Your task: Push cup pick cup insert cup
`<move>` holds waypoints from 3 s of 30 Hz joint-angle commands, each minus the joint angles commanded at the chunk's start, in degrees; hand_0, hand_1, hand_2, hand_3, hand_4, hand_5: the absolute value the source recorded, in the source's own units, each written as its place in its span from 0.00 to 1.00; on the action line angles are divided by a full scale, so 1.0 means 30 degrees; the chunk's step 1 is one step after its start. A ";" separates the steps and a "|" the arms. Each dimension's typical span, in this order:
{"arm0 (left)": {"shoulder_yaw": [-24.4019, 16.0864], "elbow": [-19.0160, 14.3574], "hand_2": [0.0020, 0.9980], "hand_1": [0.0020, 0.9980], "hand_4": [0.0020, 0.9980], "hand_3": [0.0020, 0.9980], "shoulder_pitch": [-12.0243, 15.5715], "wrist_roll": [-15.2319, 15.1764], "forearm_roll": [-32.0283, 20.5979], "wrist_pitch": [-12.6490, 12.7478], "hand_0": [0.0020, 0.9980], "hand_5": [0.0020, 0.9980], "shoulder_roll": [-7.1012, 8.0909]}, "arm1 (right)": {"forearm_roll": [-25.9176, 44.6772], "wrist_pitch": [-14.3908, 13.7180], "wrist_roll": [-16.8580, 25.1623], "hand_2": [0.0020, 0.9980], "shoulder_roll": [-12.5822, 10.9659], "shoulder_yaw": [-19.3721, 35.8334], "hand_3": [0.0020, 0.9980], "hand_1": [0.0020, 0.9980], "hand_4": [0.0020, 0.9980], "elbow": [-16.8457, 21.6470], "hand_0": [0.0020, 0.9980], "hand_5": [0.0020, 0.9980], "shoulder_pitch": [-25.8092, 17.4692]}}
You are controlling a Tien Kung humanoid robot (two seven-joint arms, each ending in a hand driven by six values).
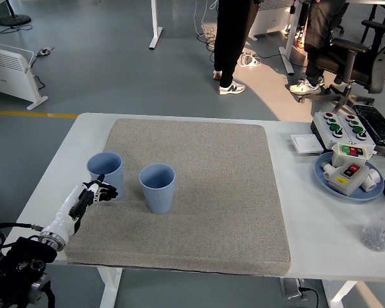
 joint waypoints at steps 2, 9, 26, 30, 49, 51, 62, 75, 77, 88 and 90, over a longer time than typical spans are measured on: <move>0.0184 0.0366 0.52 0.57 0.60 0.47 -0.0244 -0.0074 -0.0195 -0.0010 0.69 1.00 0.0011 | -0.0043 0.0009 -0.0013 0.62 0.0010 0.0016 0.56 0.54 0.11 0.0005 0.52 0.45 -0.0028; 0.0897 0.1497 0.52 0.57 0.60 0.47 -0.1087 -0.0342 -0.0947 -0.0030 0.69 1.00 0.0036 | -0.0187 0.0041 -0.0050 0.62 0.0053 0.0079 0.56 0.54 0.11 0.0013 0.52 0.45 -0.0134; 0.2564 0.3569 0.51 0.56 0.60 0.46 -0.3261 -0.0681 -0.2421 -0.0132 0.69 1.00 -0.0225 | -0.0054 0.0027 -0.0031 0.62 0.0075 -0.0031 0.56 0.54 0.11 0.0027 0.52 0.45 -0.0040; 0.3185 0.4175 0.51 0.56 0.60 0.46 -0.3916 -0.0779 -0.2906 -0.0179 0.69 1.00 -0.0197 | -0.0063 0.0024 -0.0038 0.62 0.0087 -0.0019 0.56 0.54 0.11 0.0029 0.52 0.45 0.0001; 0.3755 0.4669 0.51 0.56 0.59 0.46 -0.4264 -0.0844 -0.3243 -0.0288 0.69 1.00 0.0062 | -0.0358 0.0082 -0.0101 0.62 0.0142 0.0137 0.56 0.54 0.11 0.0036 0.52 0.45 -0.0038; 0.3571 0.4465 0.51 0.56 0.59 0.46 -0.4092 -0.0801 -0.3075 -0.0288 0.69 1.00 0.0135 | -0.0333 0.0077 -0.0107 0.62 0.0141 0.0128 0.56 0.54 0.11 0.0036 0.52 0.45 -0.0041; 0.1249 0.1521 0.52 0.57 0.61 0.47 -0.1825 0.0135 -0.1033 -0.0433 0.68 1.00 0.1018 | -0.0090 0.0020 -0.0055 0.62 0.0064 0.0017 0.56 0.54 0.11 0.0027 0.52 0.44 -0.0030; -0.2516 -0.5037 0.63 0.66 0.83 0.59 0.1028 0.1749 0.3788 0.0157 0.67 1.00 0.2499 | -0.0028 -0.0004 -0.0023 0.62 0.0025 0.0075 0.56 0.54 0.11 0.0003 0.52 0.45 -0.0060; -0.2597 -0.6105 0.63 0.66 0.83 0.59 0.0928 0.1946 0.4829 0.0228 0.67 1.00 0.2912 | -0.0066 0.0007 -0.0039 0.62 0.0026 0.0092 0.56 0.54 0.11 0.0007 0.52 0.45 -0.0071; 0.0361 -0.8068 0.93 0.89 1.00 0.87 -0.2955 0.3116 1.2370 -0.2084 0.88 0.71 0.5012 | -0.0099 -0.0008 -0.0138 0.62 0.0030 0.0137 0.56 0.54 0.11 0.0071 0.52 0.45 -0.0292; 0.1214 -0.7760 0.93 0.89 1.00 0.87 -0.4000 0.3216 1.4079 -0.2711 0.88 0.71 0.5143 | -0.0105 -0.0013 -0.0149 0.62 0.0035 0.0127 0.56 0.54 0.11 0.0087 0.52 0.45 -0.0324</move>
